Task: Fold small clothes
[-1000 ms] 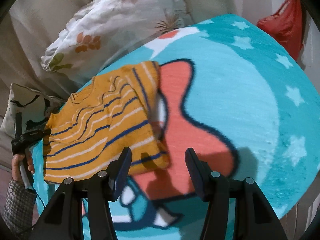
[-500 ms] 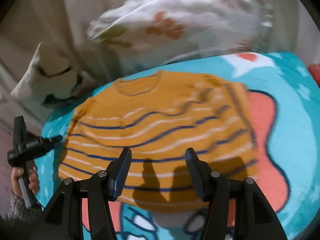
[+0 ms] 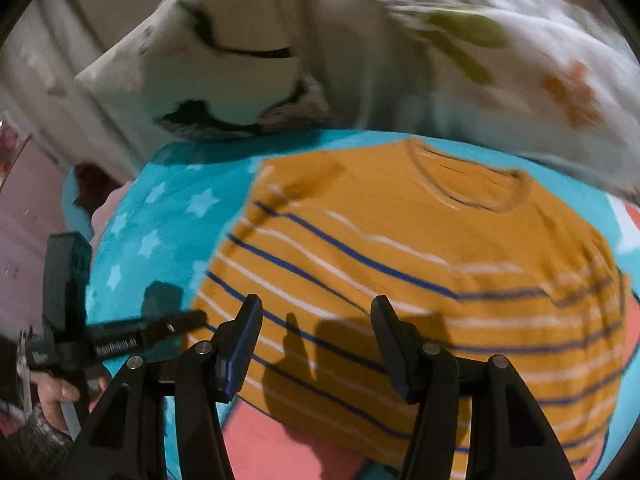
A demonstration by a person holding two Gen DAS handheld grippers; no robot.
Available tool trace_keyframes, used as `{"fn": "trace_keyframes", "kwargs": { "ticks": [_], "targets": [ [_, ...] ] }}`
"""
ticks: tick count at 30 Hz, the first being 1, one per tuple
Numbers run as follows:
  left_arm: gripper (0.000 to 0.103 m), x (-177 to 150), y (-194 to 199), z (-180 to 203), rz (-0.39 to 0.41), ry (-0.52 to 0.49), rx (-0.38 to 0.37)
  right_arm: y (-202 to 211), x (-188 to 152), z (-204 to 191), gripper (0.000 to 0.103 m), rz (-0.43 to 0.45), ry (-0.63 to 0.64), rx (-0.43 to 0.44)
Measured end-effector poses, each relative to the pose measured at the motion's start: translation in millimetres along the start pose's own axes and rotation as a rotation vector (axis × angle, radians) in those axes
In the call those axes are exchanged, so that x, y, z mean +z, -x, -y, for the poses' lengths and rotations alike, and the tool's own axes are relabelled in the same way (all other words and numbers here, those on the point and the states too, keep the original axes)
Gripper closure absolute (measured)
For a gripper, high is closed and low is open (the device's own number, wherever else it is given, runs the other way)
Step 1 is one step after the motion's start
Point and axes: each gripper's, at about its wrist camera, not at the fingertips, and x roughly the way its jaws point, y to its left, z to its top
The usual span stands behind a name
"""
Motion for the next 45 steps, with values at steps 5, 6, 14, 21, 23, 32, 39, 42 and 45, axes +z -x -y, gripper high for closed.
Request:
{"fn": "trace_keyframes", "kwargs": {
  "ticks": [5,6,14,21,23,32,39,42,45],
  "targets": [
    [0.080,-12,18,-10,0.026,0.040,-0.015,-37,20,-43,0.041,-0.049,0.046,0.048],
    [0.078,-14,23,-12,0.032,0.039,-0.001,-45,22,-52,0.040,-0.061,0.056,0.048],
    [0.065,-31,54,-42,0.090,0.069,0.092,-107,31,-94,0.037,-0.135,0.104,-0.097],
    [0.063,-38,59,-65,0.082,0.147,0.094,-148,13,-130,0.043,-0.108,0.275,-0.429],
    [0.062,-39,60,-65,0.087,0.154,0.096,-147,10,-131,0.052,-0.089,0.257,-0.436],
    [0.061,-44,64,-49,0.095,0.157,0.129,-127,19,-96,0.090,-0.077,0.149,-0.326],
    [0.061,-45,70,-2,0.133,0.114,0.204,-56,35,-40,0.091,0.031,-0.063,-0.039],
    [0.061,-46,64,28,0.138,0.083,0.215,-1,29,16,0.091,0.119,-0.166,0.034],
    [0.060,-49,52,59,0.135,0.048,0.205,54,0,89,0.091,0.200,-0.275,0.028]
  ]
}}
